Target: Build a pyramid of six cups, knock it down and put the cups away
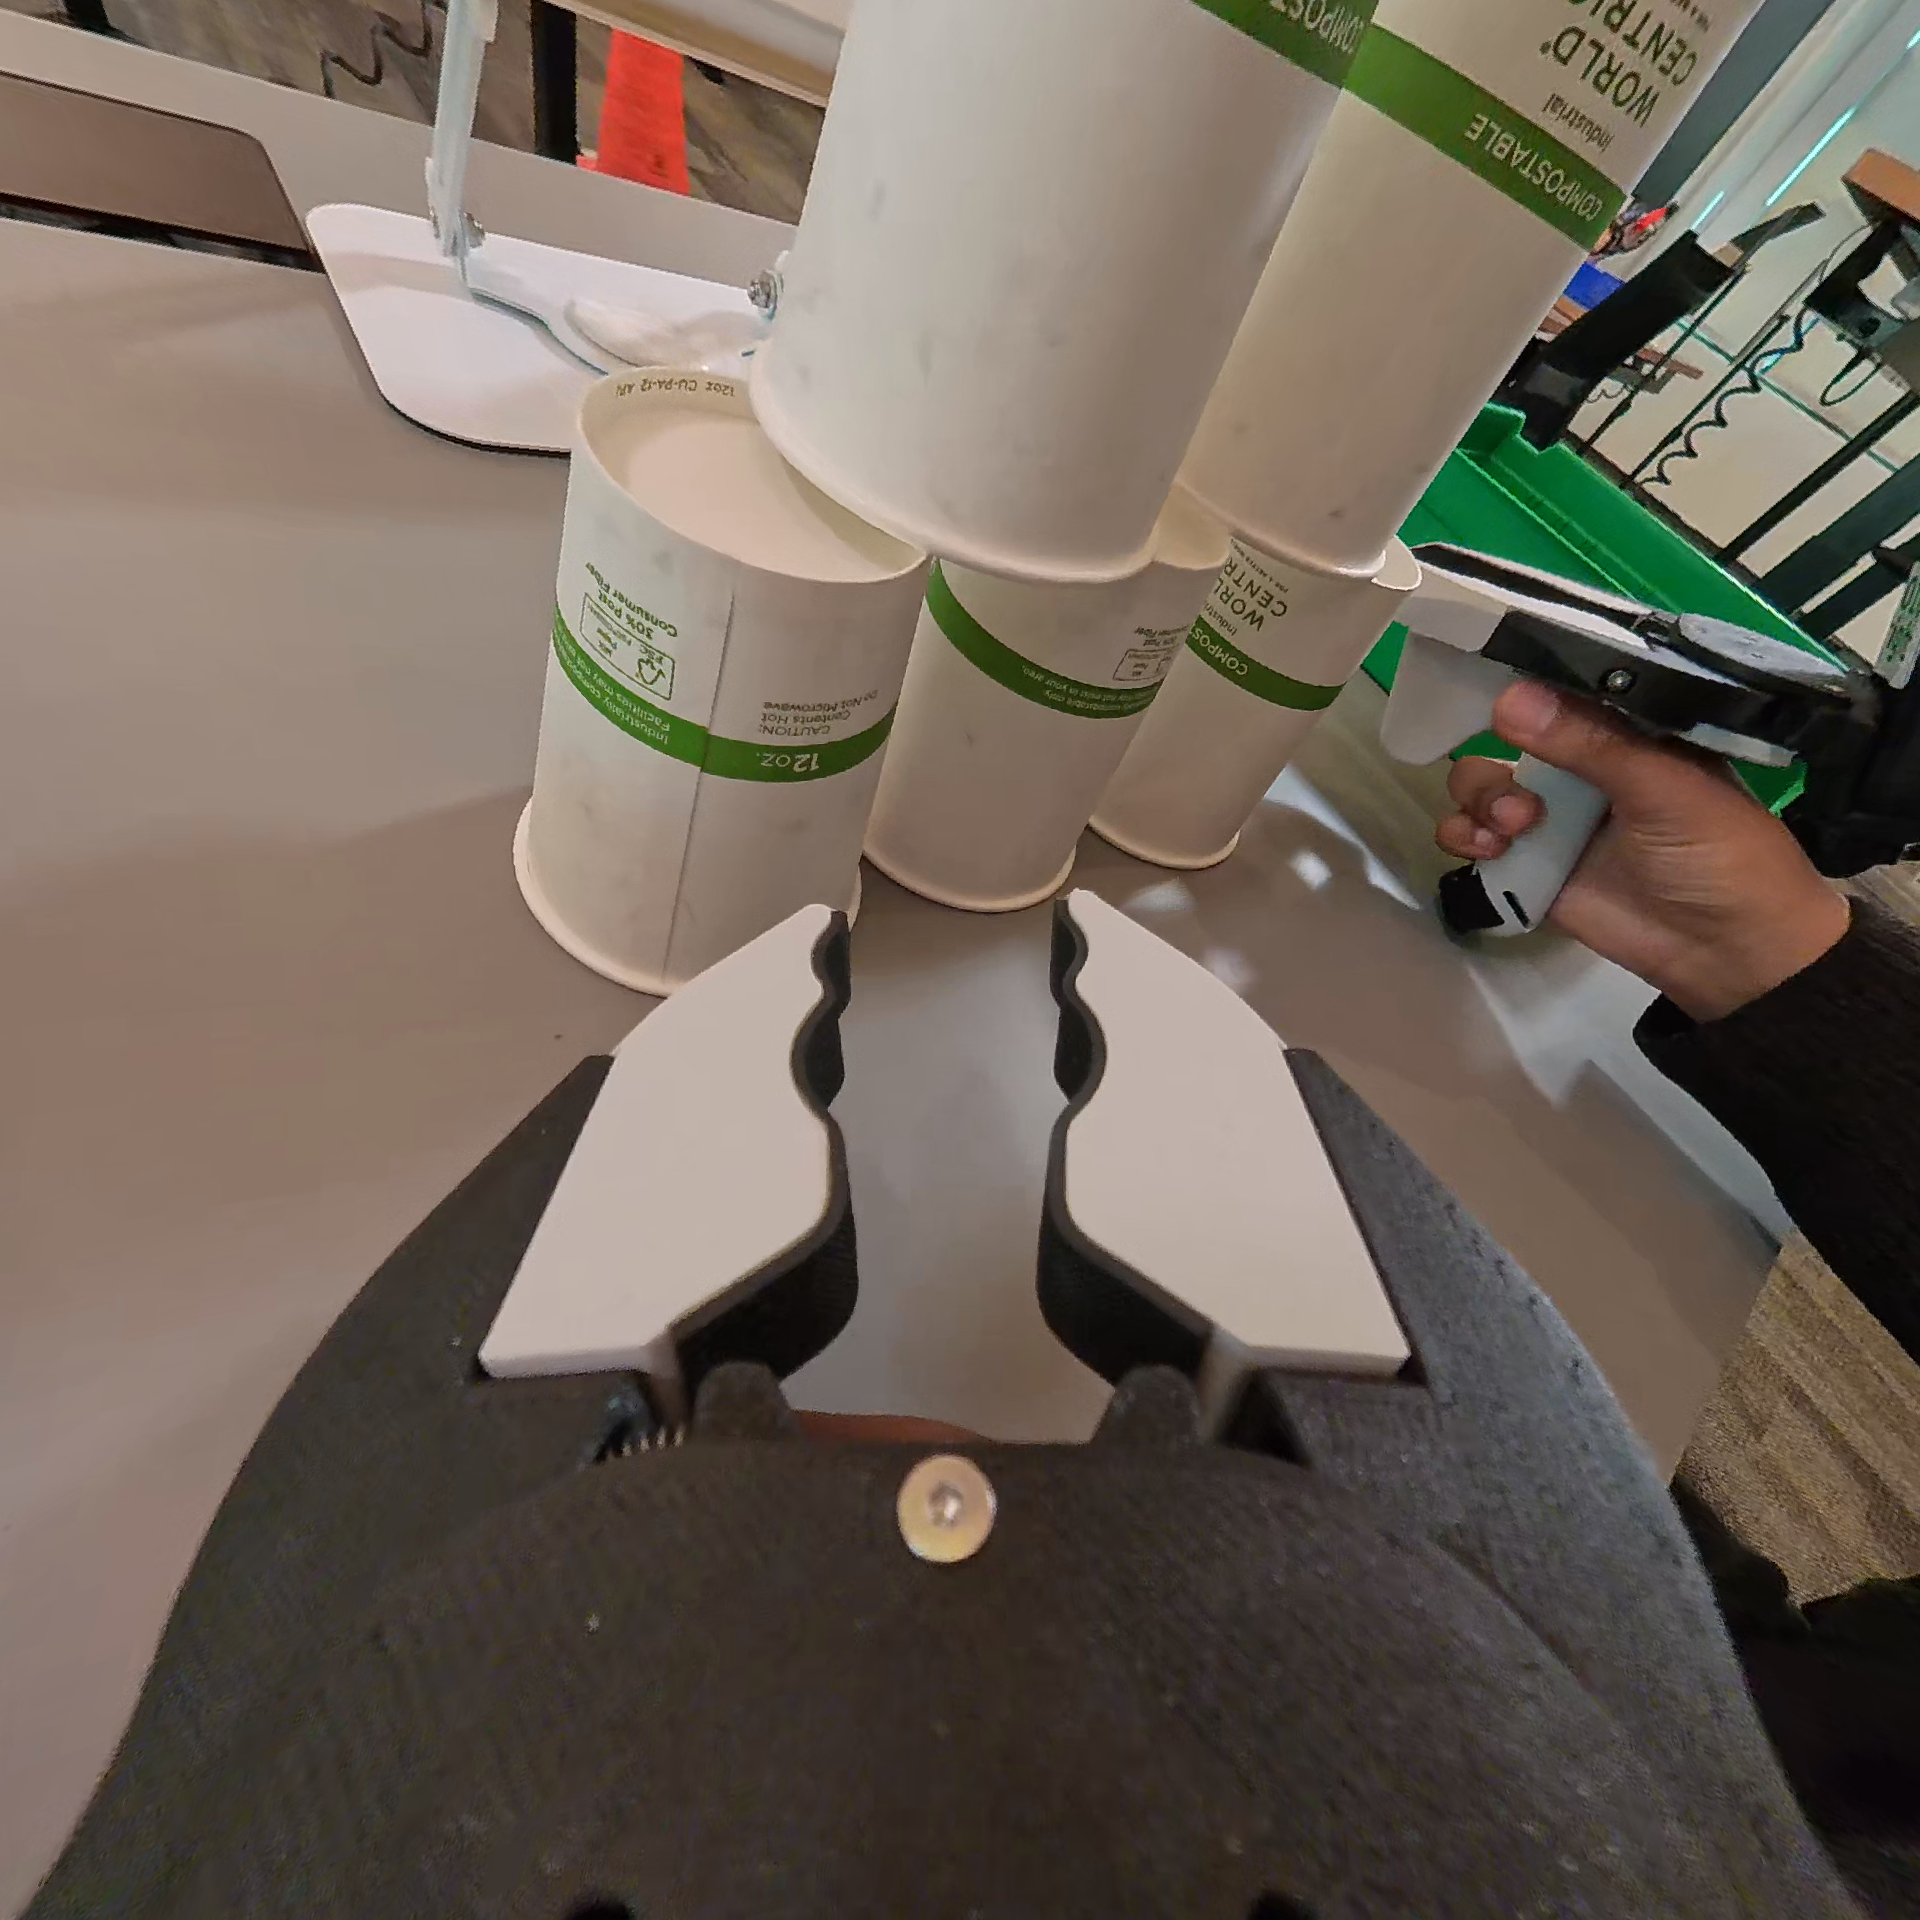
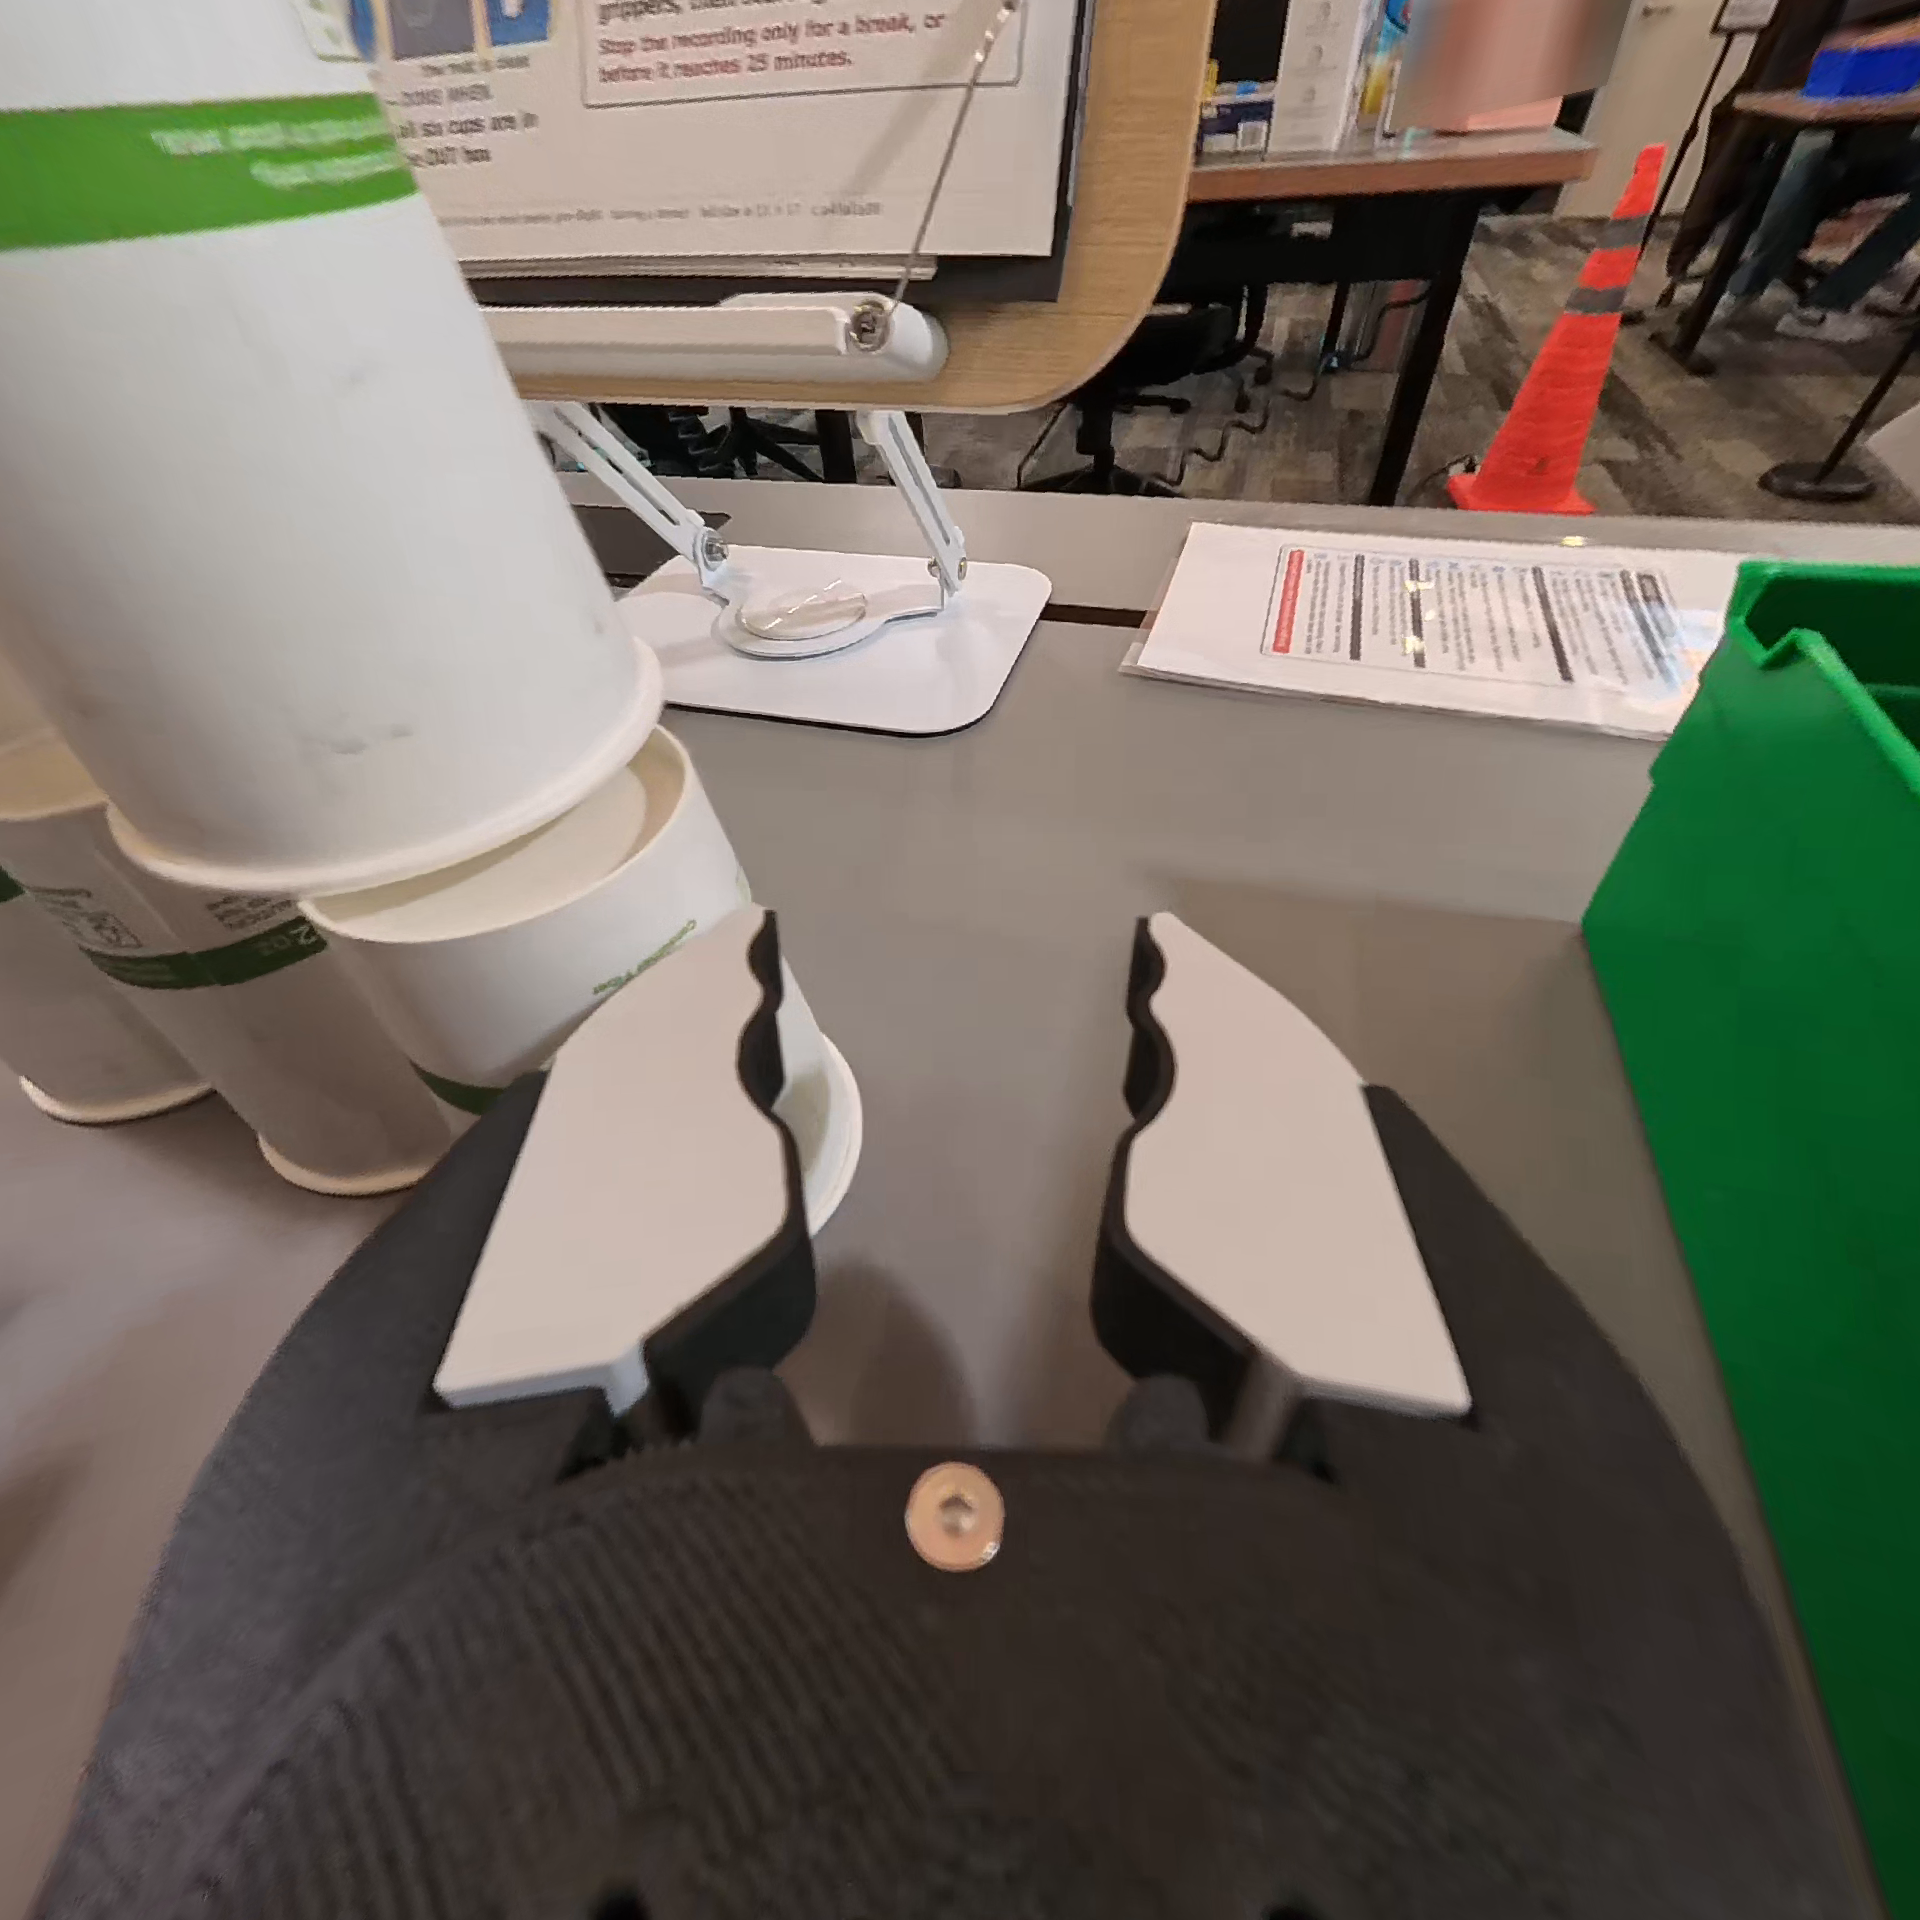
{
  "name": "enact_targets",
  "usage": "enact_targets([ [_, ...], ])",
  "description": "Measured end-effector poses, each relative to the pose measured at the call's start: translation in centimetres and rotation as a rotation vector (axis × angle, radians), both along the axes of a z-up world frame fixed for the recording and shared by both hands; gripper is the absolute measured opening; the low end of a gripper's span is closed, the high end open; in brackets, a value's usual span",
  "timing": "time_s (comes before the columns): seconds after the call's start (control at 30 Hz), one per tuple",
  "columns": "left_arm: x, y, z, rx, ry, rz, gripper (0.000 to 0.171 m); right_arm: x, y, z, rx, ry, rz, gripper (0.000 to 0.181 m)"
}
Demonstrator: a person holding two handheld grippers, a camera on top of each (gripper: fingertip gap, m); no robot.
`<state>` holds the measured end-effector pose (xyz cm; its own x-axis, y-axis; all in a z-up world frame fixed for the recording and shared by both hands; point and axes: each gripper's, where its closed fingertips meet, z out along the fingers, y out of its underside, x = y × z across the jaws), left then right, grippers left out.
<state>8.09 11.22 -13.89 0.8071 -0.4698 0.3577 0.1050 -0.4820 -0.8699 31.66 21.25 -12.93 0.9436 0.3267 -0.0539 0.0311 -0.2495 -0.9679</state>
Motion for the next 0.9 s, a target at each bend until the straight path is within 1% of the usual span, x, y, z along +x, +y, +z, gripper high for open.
enact_targets([
  [0.13,0.0,0.0,-0.1,0.006,0.004,0.007,0.037,0.3,0.2,-0.6,-0.054,0.053,-0.009,0.073],
  [0.27,0.1,0.0,-0.2,0.005,0.004,0.008,0.038,0.7,0.4,-1.0,-0.069,0.056,-0.026,0.072],
  [0.33,0.1,0.0,-0.2,0.006,0.003,0.011,0.038,1.0,0.5,-0.9,-0.052,0.021,-0.049,0.061],
  [0.43,0.1,0.1,-0.1,0.011,0.004,0.018,0.038,2.0,0.7,-0.2,-0.006,-0.037,-0.124,0.027],
  [0.5,0.0,0.1,-0.1,0.017,0.007,0.028,0.039,2.9,0.8,0.7,0.025,-0.055,-0.192,0.012],
  [0.53,0.0,0.2,-0.1,0.021,0.010,0.035,0.040,3.4,0.9,1.2,0.033,-0.060,-0.233,0.002],
  [0.63,-0.6,0.5,0.2,0.037,0.017,0.074,0.044,4.7,1.2,3.1,0.026,-0.077,-0.390,0.000],
  [0.67,-0.9,0.7,0.2,0.043,0.021,0.099,0.047,4.3,1.2,3.8,0.016,-0.094,-0.412,0.000],
  [0.7,-1.4,0.9,0.4,0.049,0.027,0.130,0.052,3.2,1.4,4.6,0.017,-0.113,-0.406,0.000],
  [0.73,-1.9,1.1,0.5,0.057,0.036,0.169,0.057,1.3,1.6,5.4,0.020,-0.137,-0.371,0.000],
  [0.8,-3.1,1.5,1.2,0.095,0.048,0.250,0.061,-4.0,2.0,6.3,-0.004,-0.245,-0.236,0.000],
  [0.83,-3.7,1.5,1.8,0.128,0.045,0.296,0.061,-6.5,2.2,6.8,0.002,-0.315,-0.184,0.000],
  [0.9,-5.0,1.4,3.8,0.225,0.027,0.399,0.061,-10.7,2.2,8.6,0.086,-0.393,-0.115,0.000],
])
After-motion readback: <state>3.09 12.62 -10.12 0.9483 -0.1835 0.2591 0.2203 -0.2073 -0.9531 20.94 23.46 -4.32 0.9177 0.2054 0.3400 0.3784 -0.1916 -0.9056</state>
